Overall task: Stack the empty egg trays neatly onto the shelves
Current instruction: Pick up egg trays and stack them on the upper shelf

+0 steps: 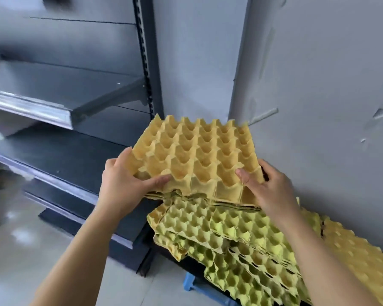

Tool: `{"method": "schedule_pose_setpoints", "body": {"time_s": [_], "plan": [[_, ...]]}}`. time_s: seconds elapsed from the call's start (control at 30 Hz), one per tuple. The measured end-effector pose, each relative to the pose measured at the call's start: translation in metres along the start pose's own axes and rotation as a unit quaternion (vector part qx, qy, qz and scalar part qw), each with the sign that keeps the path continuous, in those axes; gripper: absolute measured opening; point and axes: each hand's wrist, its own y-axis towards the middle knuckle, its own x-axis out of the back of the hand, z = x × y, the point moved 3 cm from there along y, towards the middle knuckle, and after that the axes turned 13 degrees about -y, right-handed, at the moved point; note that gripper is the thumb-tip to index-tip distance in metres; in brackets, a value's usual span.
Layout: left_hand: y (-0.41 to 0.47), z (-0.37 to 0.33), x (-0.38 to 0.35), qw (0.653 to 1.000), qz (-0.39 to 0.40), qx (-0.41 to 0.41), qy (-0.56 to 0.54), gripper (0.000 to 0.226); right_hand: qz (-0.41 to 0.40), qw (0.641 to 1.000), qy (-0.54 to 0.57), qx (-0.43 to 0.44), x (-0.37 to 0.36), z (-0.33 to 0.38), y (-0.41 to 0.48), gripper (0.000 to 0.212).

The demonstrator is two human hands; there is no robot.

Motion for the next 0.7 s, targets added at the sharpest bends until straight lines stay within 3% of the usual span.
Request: {"method": "schedule_pose_setpoints", "body": {"time_s": [0.17, 0.3, 0.47, 0.53, 0.7], "plan": [[-0.017, -0.037, 0.098, 0.993, -0.114, -0.043, 0.005, 0.101, -0.013, 0.992, 0.076, 0.104, 0.004, 0.099, 0.003, 0.082], [-0.023, -0.045, 0.174, 0.982, -0.176, -0.065, -0.007, 0.094, -0.008, 0.980, 0.110, 0.164, -0.011, 0.180, 0.006, 0.047], [-0.022, -0.025, 0.270, 0.973, -0.218, -0.069, -0.013, 0.071, 0.007, 0.970, 0.127, 0.206, -0.062, 0.279, 0.007, 0.044], [-0.018, -0.013, 0.309, 0.972, -0.225, -0.067, 0.002, 0.076, 0.023, 0.966, 0.139, 0.216, -0.088, 0.316, 0.004, 0.030], [0.008, 0.022, 0.408, 0.966, -0.250, -0.054, 0.032, 0.081, 0.045, 0.962, 0.144, 0.227, -0.151, 0.404, -0.005, 0.034]]}}
